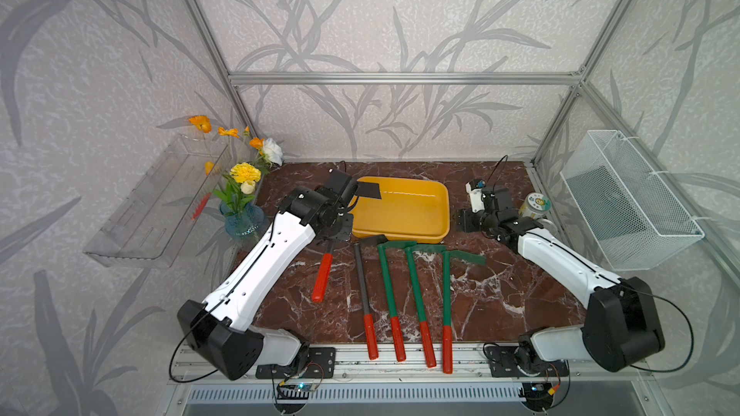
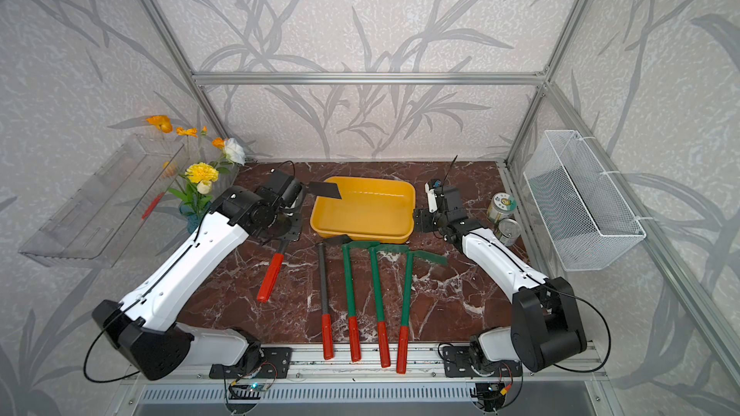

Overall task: Put the small hoe into the storage box
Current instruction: Pick up the hoe from the center of the board.

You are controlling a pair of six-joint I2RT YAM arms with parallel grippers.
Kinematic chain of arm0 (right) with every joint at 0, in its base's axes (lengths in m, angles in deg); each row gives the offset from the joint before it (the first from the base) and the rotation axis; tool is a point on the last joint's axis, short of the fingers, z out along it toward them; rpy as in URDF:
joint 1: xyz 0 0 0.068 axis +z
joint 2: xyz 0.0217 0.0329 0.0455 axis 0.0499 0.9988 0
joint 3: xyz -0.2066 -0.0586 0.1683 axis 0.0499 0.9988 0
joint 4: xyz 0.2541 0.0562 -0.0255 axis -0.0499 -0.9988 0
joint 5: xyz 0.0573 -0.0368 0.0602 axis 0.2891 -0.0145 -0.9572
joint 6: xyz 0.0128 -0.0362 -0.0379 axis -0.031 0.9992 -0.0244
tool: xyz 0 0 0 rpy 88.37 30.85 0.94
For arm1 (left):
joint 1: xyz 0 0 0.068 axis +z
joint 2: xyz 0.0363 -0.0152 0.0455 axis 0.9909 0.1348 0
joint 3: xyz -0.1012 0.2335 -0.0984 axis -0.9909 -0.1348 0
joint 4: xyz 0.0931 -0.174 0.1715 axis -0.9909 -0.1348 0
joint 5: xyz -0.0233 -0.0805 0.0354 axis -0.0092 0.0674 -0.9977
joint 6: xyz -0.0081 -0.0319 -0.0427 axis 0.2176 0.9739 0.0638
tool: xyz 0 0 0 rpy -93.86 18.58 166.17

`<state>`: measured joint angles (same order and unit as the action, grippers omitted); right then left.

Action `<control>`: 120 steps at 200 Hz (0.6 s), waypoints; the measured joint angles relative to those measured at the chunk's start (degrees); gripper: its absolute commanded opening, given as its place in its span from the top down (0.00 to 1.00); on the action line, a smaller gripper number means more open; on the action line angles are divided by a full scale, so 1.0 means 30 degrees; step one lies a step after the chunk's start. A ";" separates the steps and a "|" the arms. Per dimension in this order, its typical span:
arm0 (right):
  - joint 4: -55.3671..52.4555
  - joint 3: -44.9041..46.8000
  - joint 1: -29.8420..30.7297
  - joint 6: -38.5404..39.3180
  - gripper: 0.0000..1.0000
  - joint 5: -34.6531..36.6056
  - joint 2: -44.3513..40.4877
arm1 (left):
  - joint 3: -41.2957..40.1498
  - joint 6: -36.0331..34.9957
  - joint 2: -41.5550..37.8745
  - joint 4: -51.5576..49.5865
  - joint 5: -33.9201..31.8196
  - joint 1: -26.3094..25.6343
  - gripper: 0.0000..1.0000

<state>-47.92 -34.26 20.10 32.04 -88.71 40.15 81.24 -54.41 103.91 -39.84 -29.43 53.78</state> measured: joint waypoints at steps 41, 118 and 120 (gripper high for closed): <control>-0.0138 -0.0474 -0.0925 -0.0787 0.21 -0.1341 0.0124 | 0.4102 -0.5916 0.4758 -0.0401 -0.0860 -0.0328 1.00; -0.0146 -0.4342 -0.1843 -0.2295 0.34 -0.3271 0.6557 | 0.9755 -1.2990 0.9690 0.3322 -0.2812 -0.0495 1.00; -0.0146 -0.4364 -0.1829 -0.2288 0.34 -0.3373 0.6681 | 0.9726 -1.3121 0.9763 0.3439 -0.2812 -0.0495 1.00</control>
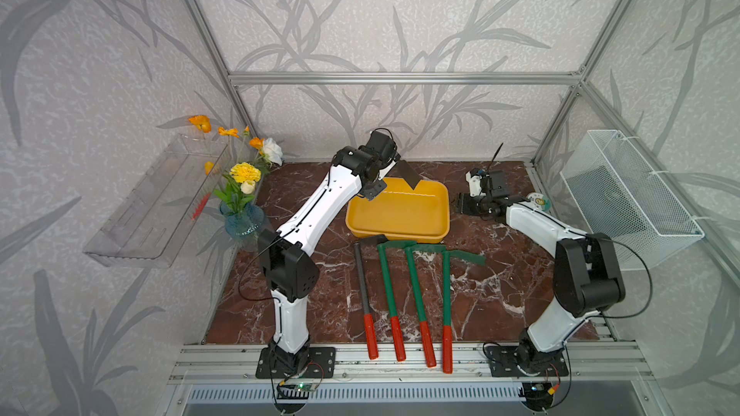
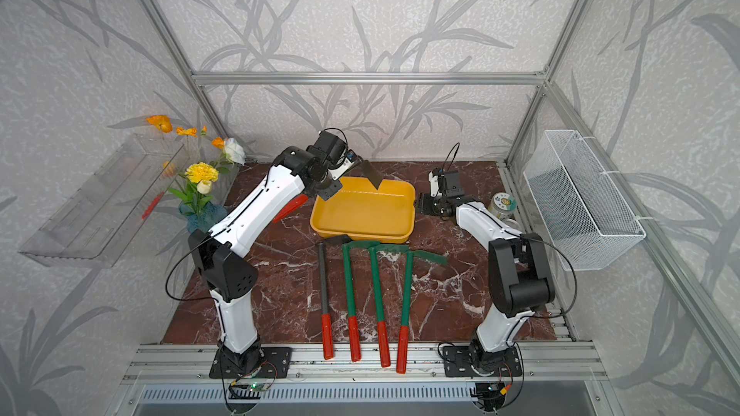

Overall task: Put the small hoe into the storage box
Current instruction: Pick up the hoe from the center of the board, then place the hoe in the storage box.

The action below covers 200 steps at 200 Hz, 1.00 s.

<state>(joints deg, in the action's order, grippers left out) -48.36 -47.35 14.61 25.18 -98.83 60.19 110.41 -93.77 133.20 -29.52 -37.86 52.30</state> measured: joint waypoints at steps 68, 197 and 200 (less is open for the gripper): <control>0.0044 -0.0124 0.0321 -0.0335 0.46 -0.0911 0.1676 | -0.3934 -0.3402 0.0772 0.4014 0.1486 0.0379 1.00; -0.0568 -0.1158 0.0357 0.0780 0.64 -0.1319 0.3045 | -0.0066 -0.8910 0.5843 0.8378 0.6994 0.1260 1.00; -0.0641 -0.1231 0.0350 0.0852 0.64 -0.1311 0.3082 | -0.0058 -0.8983 0.5923 0.8495 0.7104 0.1260 1.00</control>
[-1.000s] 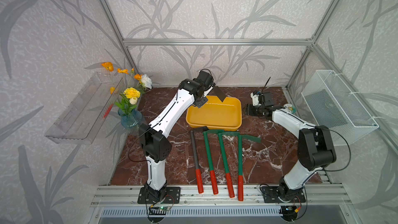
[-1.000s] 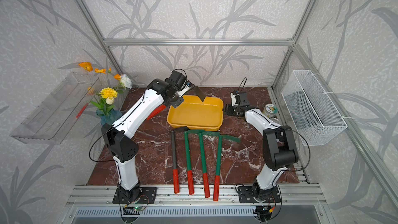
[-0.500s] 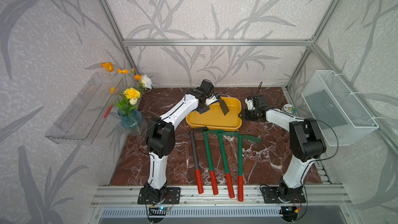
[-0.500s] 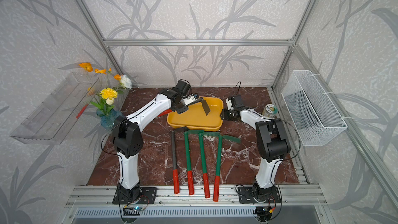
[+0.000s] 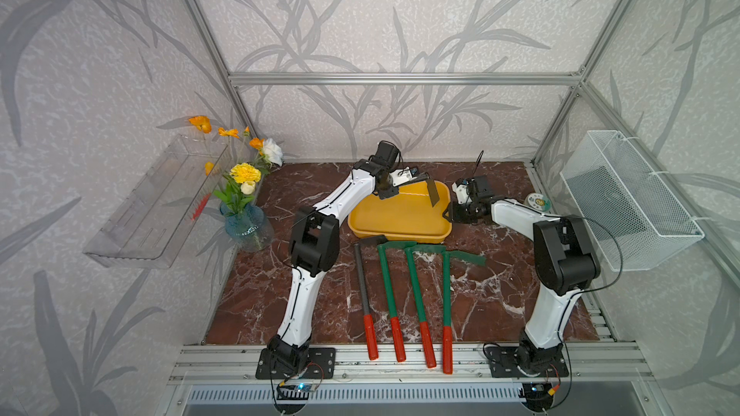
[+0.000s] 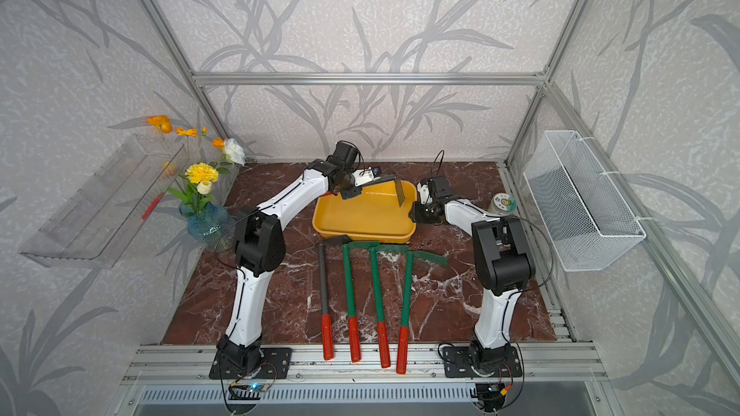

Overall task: Put the small hoe into the storage box
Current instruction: Place the hoe in the storage box.

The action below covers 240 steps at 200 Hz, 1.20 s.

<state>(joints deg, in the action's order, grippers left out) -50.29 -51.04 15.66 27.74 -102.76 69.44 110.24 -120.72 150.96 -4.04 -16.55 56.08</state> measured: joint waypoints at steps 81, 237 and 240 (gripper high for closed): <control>-0.0525 -0.0430 0.0000 0.0627 0.64 -0.0175 0.0146 | -0.1027 -0.1698 0.1013 0.1974 0.0925 -0.0240 1.00; -0.0590 -0.0401 0.0000 0.0729 0.64 -0.0648 0.0226 | -0.2499 -0.3585 0.1093 0.6069 -0.0262 -0.0262 0.26; -0.0590 -0.0393 0.0000 0.0736 0.64 -0.0648 0.0226 | -0.2535 -0.3577 0.1093 0.6105 -0.0255 -0.0262 0.24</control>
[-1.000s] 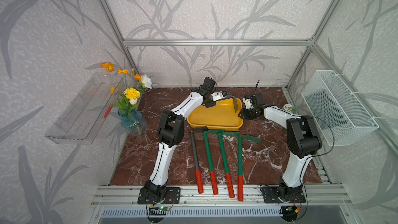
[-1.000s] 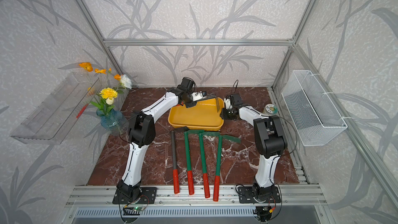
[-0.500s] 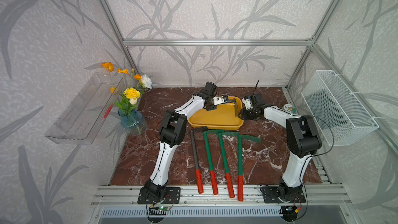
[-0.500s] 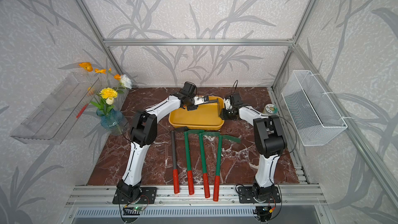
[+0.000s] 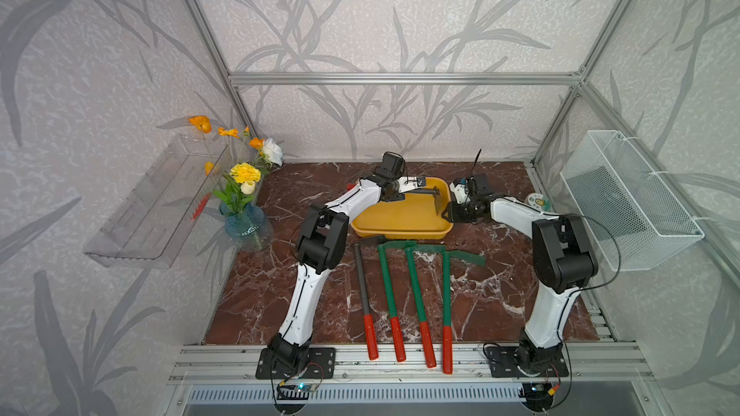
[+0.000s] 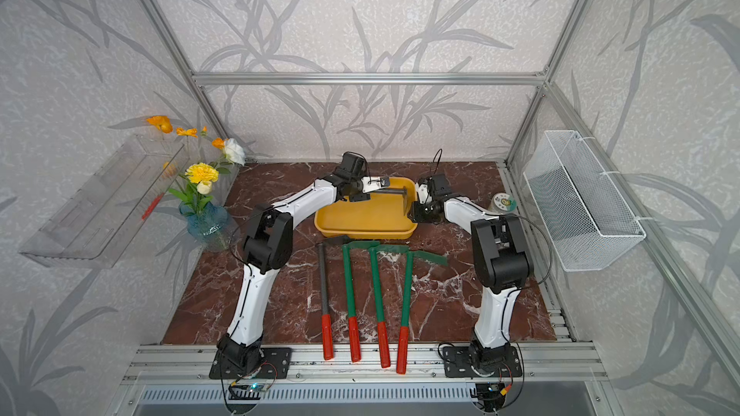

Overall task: Put the small hoe into the storage box
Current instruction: Place the hoe in the storage box, then pick up the hoe from the center of the board.

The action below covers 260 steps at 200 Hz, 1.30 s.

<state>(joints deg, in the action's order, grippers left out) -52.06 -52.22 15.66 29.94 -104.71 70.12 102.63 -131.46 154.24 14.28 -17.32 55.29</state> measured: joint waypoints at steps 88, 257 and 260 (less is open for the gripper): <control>-0.0007 0.0357 -0.0117 -0.0080 0.65 0.0204 -0.0233 | 0.0153 0.2091 -0.0539 0.0532 -0.1603 -0.0138 0.17; 0.1158 0.0787 -0.1202 -0.0896 0.61 0.0656 -0.6608 | -1.5125 2.6804 -2.0604 -0.4007 -0.8801 -0.2980 0.37; 0.1158 0.0787 -0.1202 -0.0896 0.62 0.0670 -0.6688 | -1.5373 2.7256 -2.0771 -0.4277 -0.8750 -0.3053 0.38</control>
<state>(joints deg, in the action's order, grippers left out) -48.58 -49.86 12.05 27.26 -102.70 50.05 56.52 -49.69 91.93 1.45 -43.57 46.13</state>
